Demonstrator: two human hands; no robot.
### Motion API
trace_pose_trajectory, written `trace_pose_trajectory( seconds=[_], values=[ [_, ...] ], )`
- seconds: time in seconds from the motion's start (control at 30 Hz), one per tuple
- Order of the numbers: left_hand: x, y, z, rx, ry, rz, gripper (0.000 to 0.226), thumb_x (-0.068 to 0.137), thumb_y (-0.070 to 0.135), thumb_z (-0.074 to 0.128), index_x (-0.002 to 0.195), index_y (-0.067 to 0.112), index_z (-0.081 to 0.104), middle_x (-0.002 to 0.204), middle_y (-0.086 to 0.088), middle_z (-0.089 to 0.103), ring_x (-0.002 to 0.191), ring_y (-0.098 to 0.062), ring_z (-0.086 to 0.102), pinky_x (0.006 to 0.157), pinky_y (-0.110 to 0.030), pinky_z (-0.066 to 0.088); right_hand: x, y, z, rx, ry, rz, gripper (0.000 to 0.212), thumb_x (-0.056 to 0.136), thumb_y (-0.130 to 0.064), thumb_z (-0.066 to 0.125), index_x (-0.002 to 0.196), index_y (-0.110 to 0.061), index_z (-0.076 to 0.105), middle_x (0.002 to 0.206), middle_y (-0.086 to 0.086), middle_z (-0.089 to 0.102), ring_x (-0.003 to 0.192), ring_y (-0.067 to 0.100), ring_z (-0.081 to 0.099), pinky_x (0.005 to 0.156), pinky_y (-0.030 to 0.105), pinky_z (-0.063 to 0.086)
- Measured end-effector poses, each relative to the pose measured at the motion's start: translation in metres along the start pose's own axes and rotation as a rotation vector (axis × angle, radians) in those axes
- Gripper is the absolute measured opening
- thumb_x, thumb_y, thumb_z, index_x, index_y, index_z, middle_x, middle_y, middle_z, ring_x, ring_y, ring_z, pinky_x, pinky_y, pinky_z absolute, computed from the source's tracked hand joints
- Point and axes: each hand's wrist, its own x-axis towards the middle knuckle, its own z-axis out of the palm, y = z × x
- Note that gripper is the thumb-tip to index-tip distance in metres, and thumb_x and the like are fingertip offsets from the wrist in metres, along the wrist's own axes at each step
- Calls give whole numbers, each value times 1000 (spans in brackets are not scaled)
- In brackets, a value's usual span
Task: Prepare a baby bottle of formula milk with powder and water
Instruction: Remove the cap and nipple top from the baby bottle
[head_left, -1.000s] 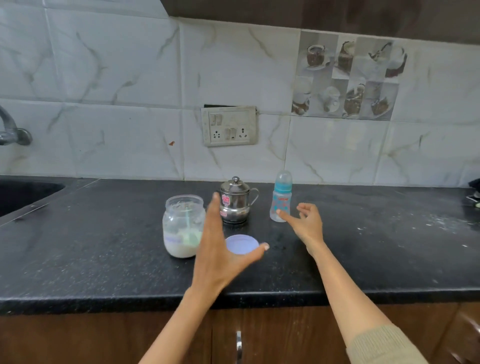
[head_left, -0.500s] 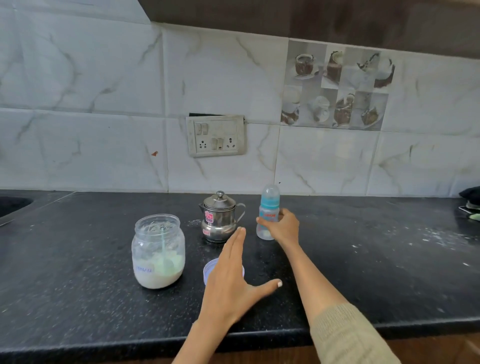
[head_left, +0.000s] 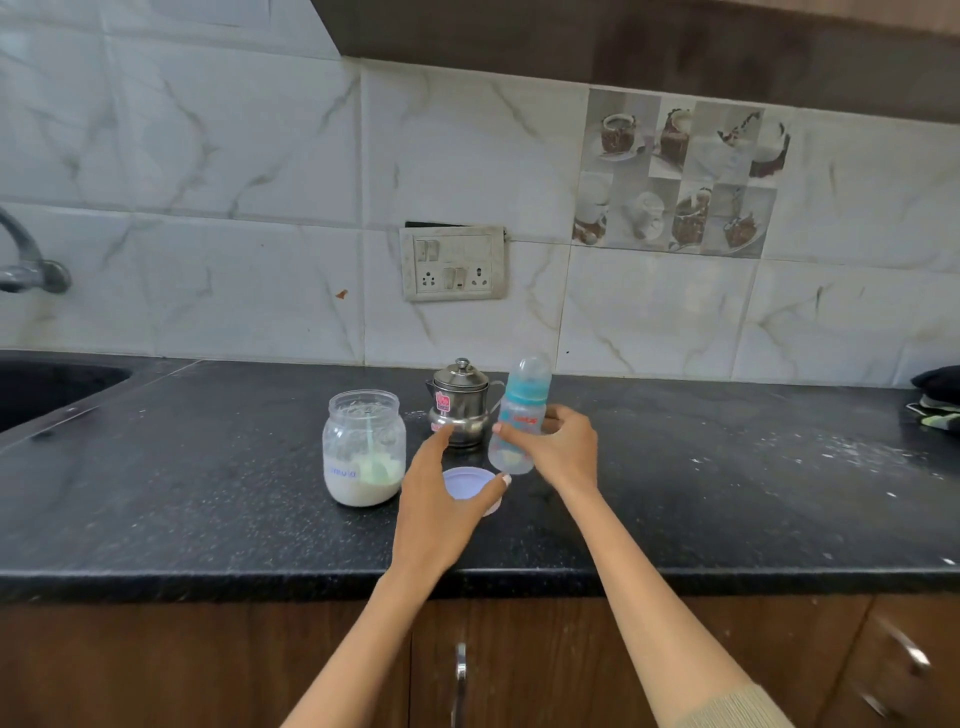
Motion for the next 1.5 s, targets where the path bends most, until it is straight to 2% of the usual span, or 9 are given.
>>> trace_pose_trajectory(
  seconds=[0.1,0.23,0.33,0.43,0.53,0.8,1.07,1.27,1.5],
  values=[
    [-6,12,-10,-30,-19,42,86,68,36,81,141,20,38,138,11,47,125,3,42,100,-12,34,-30,-31,-6,56,-82,-50,61,63,-39,84,114,-12,64,110,3,69,91,11,62,71,19,50],
    [-15,26,-19,-87,4,124,66,69,9,80,109,47,44,101,27,56,97,22,51,77,1,38,-70,-46,-4,53,-160,-125,64,62,-40,85,117,-15,64,108,-3,68,94,6,61,74,15,49],
    [-24,23,-25,-133,42,125,66,71,7,78,119,37,44,104,25,57,98,18,55,80,-3,43,-87,-46,-3,48,-236,-145,60,65,-40,82,117,-18,63,106,-9,65,93,1,58,68,6,42],
    [-30,13,-28,-155,69,103,65,73,10,77,129,21,47,105,13,64,96,7,61,78,-8,48,-91,-44,-4,30,-449,-106,60,64,-46,81,115,-19,65,110,-7,69,96,3,63,84,22,53],
    [-33,6,-30,-157,79,90,59,77,18,75,130,19,49,109,11,64,99,4,60,80,-9,47,-82,-51,-10,16,-458,-106,66,63,-52,78,118,-18,62,111,-4,69,101,6,63,90,31,53],
    [-30,6,-21,-229,60,21,41,79,26,65,110,42,44,97,12,62,87,3,59,74,-10,45,-48,-101,-19,-156,-474,-159,48,67,-57,73,93,-17,70,88,-4,70,63,6,62,39,10,36],
    [-21,0,-15,-264,137,16,37,84,50,56,115,31,50,99,12,62,94,-5,61,84,-28,50,-32,-118,-17,-329,-648,-218,26,81,-35,65,93,-13,73,98,3,71,78,15,66,52,19,41],
    [-13,-6,-11,-221,108,35,39,83,51,55,112,25,53,97,12,61,92,-3,59,79,-19,48,-23,-121,-13,-506,-629,-264,56,70,-64,66,90,-11,69,87,1,71,66,11,66,50,21,40],
    [-4,-8,-4,-140,76,81,25,88,37,58,109,32,46,95,21,56,91,10,54,76,-8,45,-2,-131,-12,-676,-774,-279,48,72,-50,74,91,-6,70,86,8,74,64,18,70,51,21,50]
  ],
)
